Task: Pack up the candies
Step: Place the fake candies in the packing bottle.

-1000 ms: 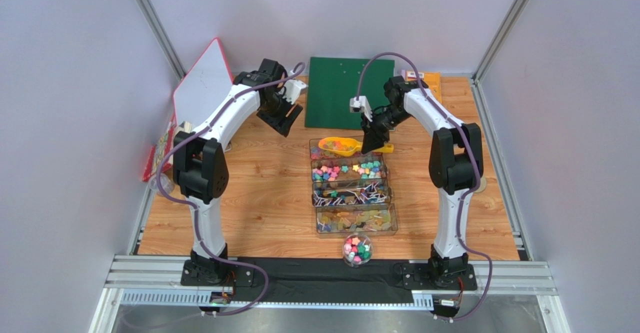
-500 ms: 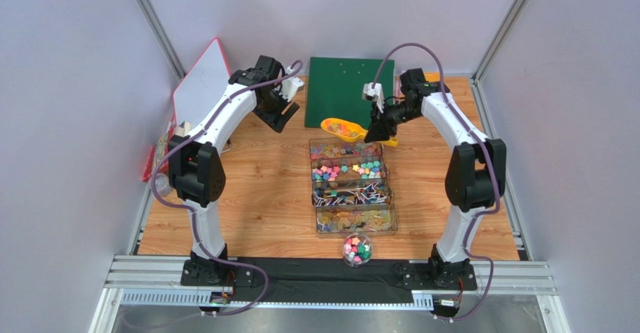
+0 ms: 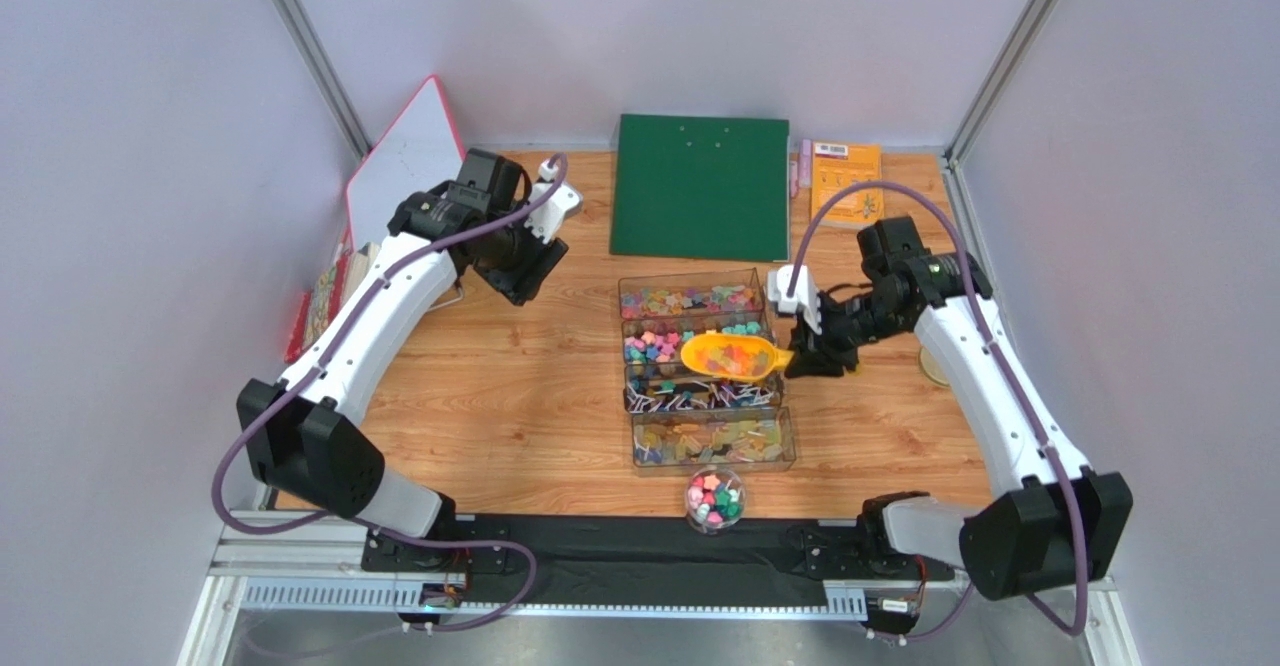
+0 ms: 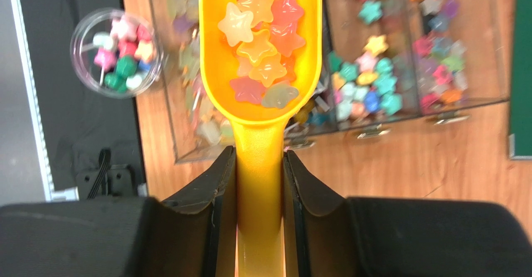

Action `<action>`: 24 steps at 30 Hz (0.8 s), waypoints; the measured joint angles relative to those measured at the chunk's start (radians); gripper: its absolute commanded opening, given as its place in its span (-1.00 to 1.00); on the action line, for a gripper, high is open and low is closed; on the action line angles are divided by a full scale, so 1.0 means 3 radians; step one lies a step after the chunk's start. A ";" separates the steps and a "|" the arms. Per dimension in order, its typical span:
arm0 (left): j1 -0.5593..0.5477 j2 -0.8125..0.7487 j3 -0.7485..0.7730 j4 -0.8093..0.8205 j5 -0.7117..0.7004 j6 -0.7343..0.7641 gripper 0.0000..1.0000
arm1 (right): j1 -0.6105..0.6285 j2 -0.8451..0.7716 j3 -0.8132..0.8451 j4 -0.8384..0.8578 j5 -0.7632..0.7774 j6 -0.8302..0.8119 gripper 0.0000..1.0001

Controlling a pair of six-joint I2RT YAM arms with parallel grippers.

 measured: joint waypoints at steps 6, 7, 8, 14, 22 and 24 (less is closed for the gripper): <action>-0.0024 -0.0198 -0.0383 -0.0032 0.0042 0.0032 0.25 | 0.0000 -0.0552 -0.0451 -0.0158 0.0262 -0.0329 -1.00; -0.0023 -0.0203 -0.0387 -0.0032 0.0041 0.0033 0.25 | 0.0000 -0.0613 -0.0498 -0.0161 0.0284 -0.0356 -1.00; -0.0023 -0.0211 -0.0388 -0.0027 0.0032 0.0038 0.25 | 0.0001 -0.0685 -0.0554 -0.0168 0.0314 -0.0388 -1.00; -0.0024 -0.0282 -0.0388 -0.0006 0.0005 0.0045 0.26 | 0.0046 -0.0998 -0.0727 -0.0200 0.0607 -0.0591 -1.00; -0.0024 -0.0284 -0.0387 0.0053 -0.0050 0.0058 0.27 | 0.0127 -0.1211 -0.0745 -0.0207 0.0979 -0.0760 -1.00; -0.0024 -0.0284 -0.0379 0.0067 -0.0067 0.0067 0.27 | 0.0191 -0.1264 -0.0748 -0.0207 0.1053 -0.0776 -1.00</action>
